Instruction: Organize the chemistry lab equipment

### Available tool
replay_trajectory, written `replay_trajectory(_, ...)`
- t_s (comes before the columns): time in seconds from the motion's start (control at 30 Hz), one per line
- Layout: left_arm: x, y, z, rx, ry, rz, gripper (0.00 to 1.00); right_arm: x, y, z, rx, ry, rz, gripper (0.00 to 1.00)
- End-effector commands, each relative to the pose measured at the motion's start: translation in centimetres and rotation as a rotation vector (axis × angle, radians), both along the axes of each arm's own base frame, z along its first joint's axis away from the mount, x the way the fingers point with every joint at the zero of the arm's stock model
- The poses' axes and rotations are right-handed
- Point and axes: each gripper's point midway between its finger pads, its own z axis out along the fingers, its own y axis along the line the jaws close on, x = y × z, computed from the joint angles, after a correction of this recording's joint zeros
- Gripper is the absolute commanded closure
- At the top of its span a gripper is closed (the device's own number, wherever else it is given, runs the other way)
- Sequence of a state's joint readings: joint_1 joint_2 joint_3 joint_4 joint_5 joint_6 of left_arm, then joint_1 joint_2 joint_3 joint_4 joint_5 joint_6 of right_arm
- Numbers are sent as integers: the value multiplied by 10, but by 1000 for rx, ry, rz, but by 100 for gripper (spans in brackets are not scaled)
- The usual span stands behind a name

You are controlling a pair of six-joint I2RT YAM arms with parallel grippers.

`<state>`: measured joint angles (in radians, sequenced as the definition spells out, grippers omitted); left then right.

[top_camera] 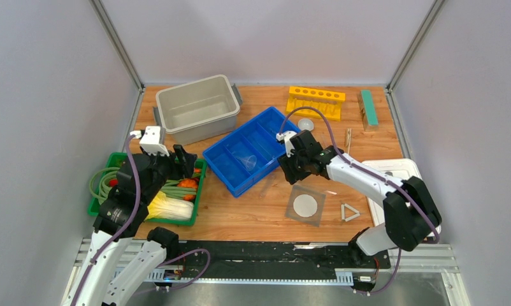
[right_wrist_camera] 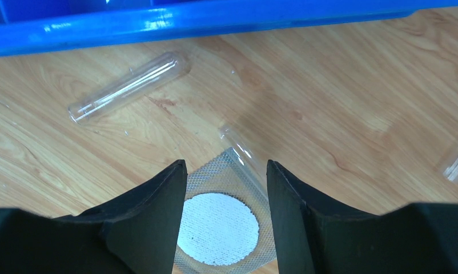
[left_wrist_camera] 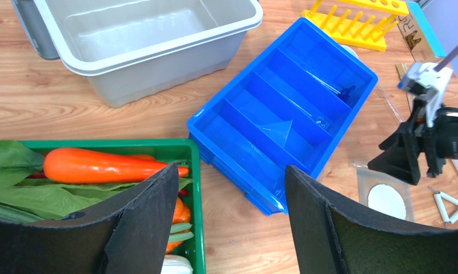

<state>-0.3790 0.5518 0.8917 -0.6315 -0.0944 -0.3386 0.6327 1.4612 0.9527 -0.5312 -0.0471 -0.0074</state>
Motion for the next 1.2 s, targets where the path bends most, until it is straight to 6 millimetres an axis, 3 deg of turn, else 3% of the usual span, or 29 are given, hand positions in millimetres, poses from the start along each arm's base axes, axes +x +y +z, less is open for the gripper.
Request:
replay_trajectory(0.0, 2, 0, 18, -24, -49, 7, 24, 8, 18, 3, 22, -14, 107, 43)
replay_trajectory(0.4, 3, 0, 17, -23, -46, 7, 24, 11, 10, -26, -69, -17, 125, 44)
replay_trajectory(1.17, 3, 2, 17, -19, -46, 15, 25, 6, 3, -47, -125, -40, 188, 53)
